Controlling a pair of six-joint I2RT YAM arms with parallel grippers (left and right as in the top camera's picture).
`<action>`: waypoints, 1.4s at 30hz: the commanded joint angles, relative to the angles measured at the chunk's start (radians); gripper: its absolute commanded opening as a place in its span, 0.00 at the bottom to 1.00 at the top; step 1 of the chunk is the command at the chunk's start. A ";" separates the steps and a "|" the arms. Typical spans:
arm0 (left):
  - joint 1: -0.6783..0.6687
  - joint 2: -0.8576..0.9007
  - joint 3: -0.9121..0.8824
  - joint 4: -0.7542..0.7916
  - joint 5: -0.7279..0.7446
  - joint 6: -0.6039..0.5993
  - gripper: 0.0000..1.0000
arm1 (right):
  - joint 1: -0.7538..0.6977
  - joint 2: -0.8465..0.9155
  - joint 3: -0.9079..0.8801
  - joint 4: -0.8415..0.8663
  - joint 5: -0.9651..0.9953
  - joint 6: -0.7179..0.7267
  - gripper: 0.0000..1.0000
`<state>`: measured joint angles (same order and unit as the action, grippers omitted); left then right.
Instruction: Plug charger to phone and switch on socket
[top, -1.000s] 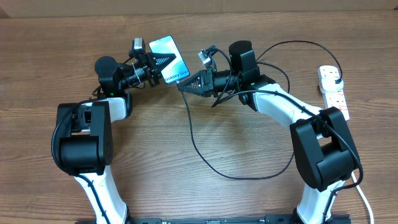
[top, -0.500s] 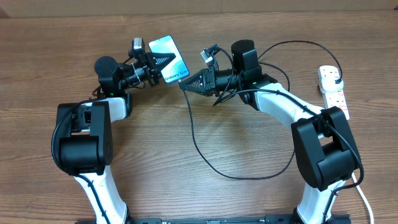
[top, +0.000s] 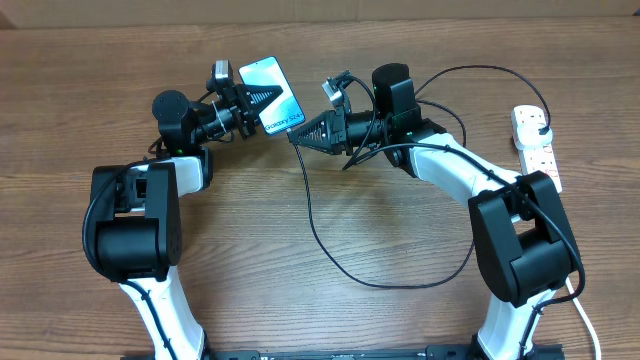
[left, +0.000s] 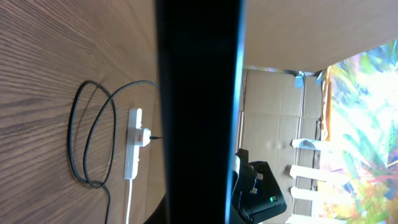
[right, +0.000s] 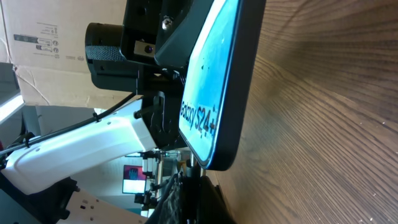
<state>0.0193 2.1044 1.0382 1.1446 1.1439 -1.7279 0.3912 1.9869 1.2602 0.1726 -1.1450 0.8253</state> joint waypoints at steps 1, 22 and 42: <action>-0.001 -0.004 0.005 0.012 0.001 0.023 0.04 | -0.008 -0.029 0.020 0.014 -0.005 0.010 0.04; -0.025 -0.004 0.005 0.012 -0.018 0.000 0.04 | -0.005 -0.029 0.020 0.009 0.045 0.017 0.04; -0.033 -0.004 0.005 0.015 0.092 0.046 0.04 | -0.007 -0.029 0.020 0.005 0.045 0.021 0.04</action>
<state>0.0051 2.1044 1.0382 1.1446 1.1297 -1.7199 0.3916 1.9869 1.2602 0.1703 -1.1282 0.8387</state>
